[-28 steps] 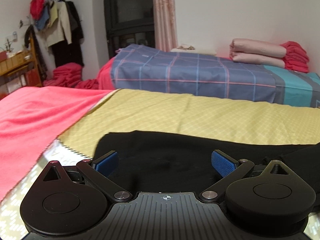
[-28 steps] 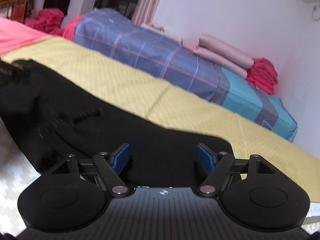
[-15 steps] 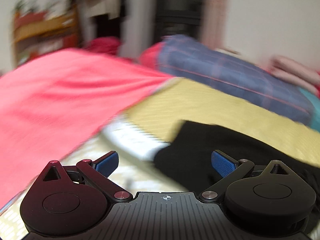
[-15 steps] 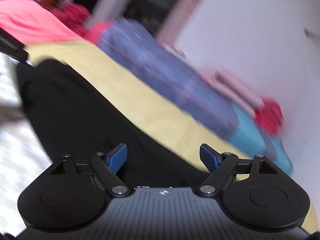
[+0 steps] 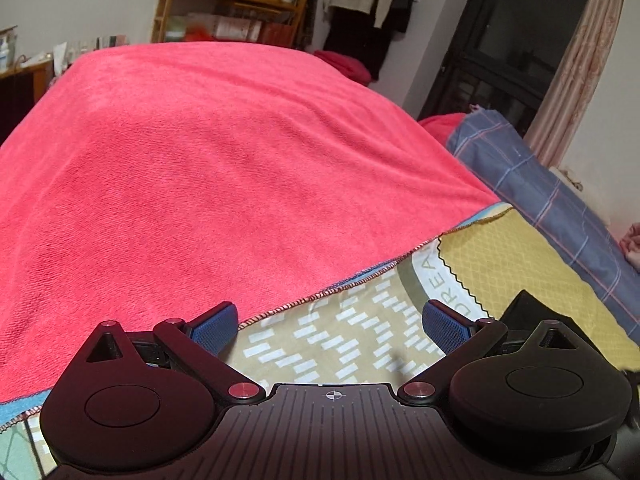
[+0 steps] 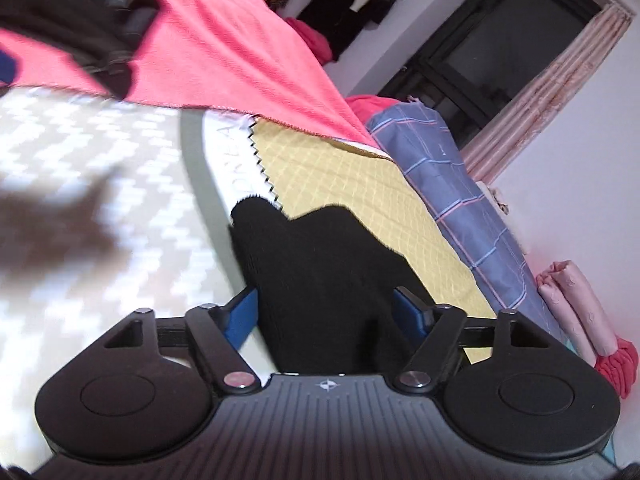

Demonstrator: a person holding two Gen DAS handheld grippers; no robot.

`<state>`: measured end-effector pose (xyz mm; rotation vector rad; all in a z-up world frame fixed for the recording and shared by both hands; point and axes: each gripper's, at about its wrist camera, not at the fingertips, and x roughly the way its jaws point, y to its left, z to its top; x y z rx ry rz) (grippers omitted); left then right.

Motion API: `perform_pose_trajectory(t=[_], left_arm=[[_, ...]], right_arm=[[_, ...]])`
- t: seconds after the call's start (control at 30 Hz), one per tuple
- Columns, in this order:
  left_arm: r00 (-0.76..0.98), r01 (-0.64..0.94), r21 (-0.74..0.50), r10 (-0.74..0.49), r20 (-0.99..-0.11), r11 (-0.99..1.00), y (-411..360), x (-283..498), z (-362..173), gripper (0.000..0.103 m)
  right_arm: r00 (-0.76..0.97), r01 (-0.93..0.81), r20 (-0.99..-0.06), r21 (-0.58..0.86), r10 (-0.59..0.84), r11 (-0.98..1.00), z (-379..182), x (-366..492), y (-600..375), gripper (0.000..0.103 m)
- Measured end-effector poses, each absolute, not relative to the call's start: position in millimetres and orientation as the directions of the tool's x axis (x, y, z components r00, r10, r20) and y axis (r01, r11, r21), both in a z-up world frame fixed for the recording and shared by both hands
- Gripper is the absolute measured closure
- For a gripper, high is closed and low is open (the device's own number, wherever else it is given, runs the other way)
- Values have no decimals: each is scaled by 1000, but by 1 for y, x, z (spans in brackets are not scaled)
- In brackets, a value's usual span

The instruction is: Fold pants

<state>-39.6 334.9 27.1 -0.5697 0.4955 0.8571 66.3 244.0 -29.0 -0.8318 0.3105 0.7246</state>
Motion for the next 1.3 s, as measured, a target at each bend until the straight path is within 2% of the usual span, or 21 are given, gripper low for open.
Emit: perform_pose_trajectory(t=[0.07,0.13,0.27,0.4,0.53,0.67,0.73,0.8,0.87,0.9,0.93,0.97,1.0,1.03,1.07,1.13,1.2,1.3], left_arm=[[569,-801,-262,549,-612,538,333,-39,26,0],[582,-786,-257,535,-613,562,328,-34,26,0],[645,-716,-243,487,-589,655,300,-20,32,0],[751,-540,-216,349,-560,814,236,11,46,0],[793,-383,-139,248,-556,913,163,56,48,0],[797,-207,-121,96,-596,971,109,98,40,0],[802,-128,-132,24,-597,983,91,106,36,0],[802,-83,-135,-14,-597,987,79,110,32,0],[785,-63,-147,-42,-619,987,76,114,27,0],[776,-59,-150,-49,-629,987,75,115,26,0],[773,-57,-149,-51,-632,987,78,114,25,0],[774,-62,-142,-42,-632,988,81,113,26,0],[777,-69,-135,-31,-628,988,85,112,28,0],[782,-78,-132,-22,-623,988,89,111,31,0],[783,-90,-137,-15,-621,987,96,111,35,0],[785,-105,-173,-25,-619,979,111,120,42,0],[776,-107,-214,-53,-629,971,121,133,44,0],[709,-53,-285,-165,-686,957,126,165,29,0]], right_arm=[[633,-771,-609,-437,478,463,-21,82,247,78],[591,-792,-636,-338,497,509,-8,95,239,84],[568,-787,-596,-193,568,586,37,115,200,86],[584,-753,-550,-91,598,652,81,135,144,86],[627,-692,-488,8,607,722,113,149,66,87],[714,-572,-418,114,562,812,127,152,-41,87],[746,-490,-424,170,513,855,114,152,-96,87],[757,-393,-483,201,440,897,83,158,-144,81],[716,-272,-604,218,349,937,42,172,-178,63],[695,-210,-648,233,312,950,25,177,-193,62],[698,-202,-623,304,355,931,17,176,-211,61],[711,-203,-575,382,404,901,16,173,-227,55],[731,-182,-552,407,400,895,18,171,-237,52],[764,-156,-536,388,360,909,23,169,-243,40],[797,-124,-526,341,298,932,29,169,-246,24],[826,-96,-509,296,242,950,36,174,-243,15],[791,-121,-535,339,297,933,32,187,-248,12],[703,-147,-610,377,365,914,16,211,-236,11]])
